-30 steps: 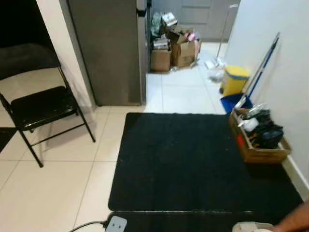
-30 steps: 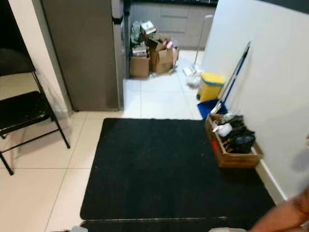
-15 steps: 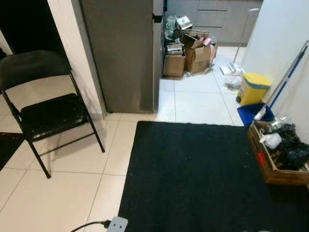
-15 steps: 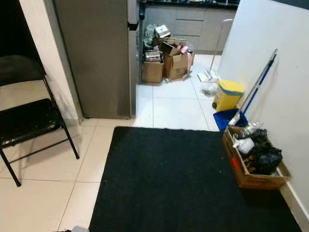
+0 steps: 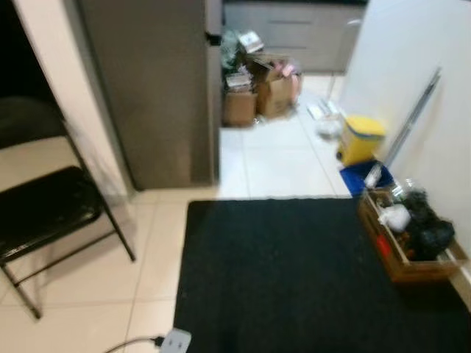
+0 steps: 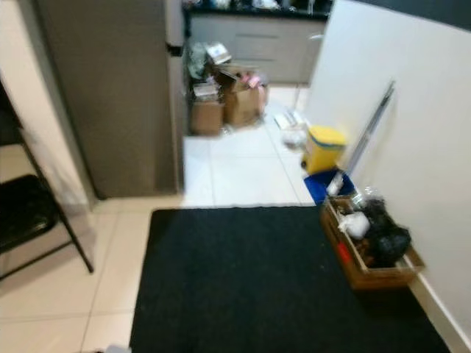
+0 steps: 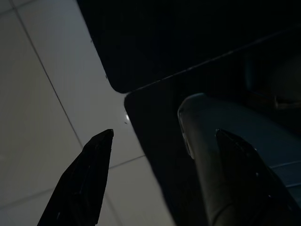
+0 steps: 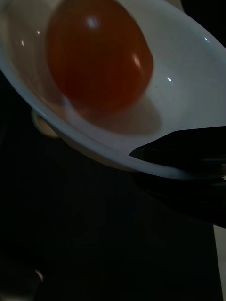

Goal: Restocking fridge

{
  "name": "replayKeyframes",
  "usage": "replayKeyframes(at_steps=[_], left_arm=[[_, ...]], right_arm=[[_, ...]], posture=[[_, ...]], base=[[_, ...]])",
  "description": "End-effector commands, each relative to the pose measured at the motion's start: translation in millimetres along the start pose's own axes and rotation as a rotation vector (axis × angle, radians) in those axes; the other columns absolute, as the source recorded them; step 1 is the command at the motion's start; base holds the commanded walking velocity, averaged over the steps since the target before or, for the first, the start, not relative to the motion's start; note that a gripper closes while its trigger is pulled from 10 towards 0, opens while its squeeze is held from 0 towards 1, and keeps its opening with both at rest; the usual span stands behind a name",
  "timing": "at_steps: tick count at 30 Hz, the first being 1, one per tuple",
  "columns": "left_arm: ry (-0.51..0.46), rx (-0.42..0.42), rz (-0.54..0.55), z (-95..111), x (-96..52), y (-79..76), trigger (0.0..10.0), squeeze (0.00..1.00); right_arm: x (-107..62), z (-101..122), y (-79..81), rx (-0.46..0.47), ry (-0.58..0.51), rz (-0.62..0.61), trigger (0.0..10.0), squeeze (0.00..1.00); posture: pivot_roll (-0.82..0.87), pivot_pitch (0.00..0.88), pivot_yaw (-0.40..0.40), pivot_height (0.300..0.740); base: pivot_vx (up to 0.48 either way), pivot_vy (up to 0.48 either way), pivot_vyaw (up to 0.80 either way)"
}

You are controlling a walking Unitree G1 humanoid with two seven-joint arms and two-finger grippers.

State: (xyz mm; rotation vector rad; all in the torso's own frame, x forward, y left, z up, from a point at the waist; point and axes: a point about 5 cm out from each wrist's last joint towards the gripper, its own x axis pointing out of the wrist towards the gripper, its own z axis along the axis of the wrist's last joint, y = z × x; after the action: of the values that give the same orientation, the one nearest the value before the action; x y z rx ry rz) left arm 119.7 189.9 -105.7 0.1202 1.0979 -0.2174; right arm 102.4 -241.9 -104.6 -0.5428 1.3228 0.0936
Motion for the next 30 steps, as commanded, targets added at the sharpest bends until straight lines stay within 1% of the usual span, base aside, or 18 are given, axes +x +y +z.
replayKeyframes(at_steps=[1, 11, 30], left_arm=[[0.013, 0.009, -0.015, -1.8, 0.6, -4.0, 10.0, 0.0], [0.013, 0.008, -0.017, -2.2, 0.7, -5.3, 10.0, 0.0], [0.014, 0.01, -0.018, -2.4, 0.6, -4.9, 10.0, 0.0]], right_arm=[[0.0, 4.5, -7.3, -0.009, -0.019, -0.024, 10.0, 0.0], [0.0, 4.8, -8.5, -0.006, -0.024, -0.027, 10.0, 0.0], [0.0, 7.6, -6.6, -0.014, -0.034, -0.019, 10.0, 0.0]], posture=[[0.03, 0.0, -0.024, 0.74], [0.03, 0.0, -0.024, 0.74], [0.03, 0.0, -0.024, 0.74]], base=[[0.311, 0.0, -0.8], [0.307, 0.0, -0.77], [0.306, 0.0, 0.0]])
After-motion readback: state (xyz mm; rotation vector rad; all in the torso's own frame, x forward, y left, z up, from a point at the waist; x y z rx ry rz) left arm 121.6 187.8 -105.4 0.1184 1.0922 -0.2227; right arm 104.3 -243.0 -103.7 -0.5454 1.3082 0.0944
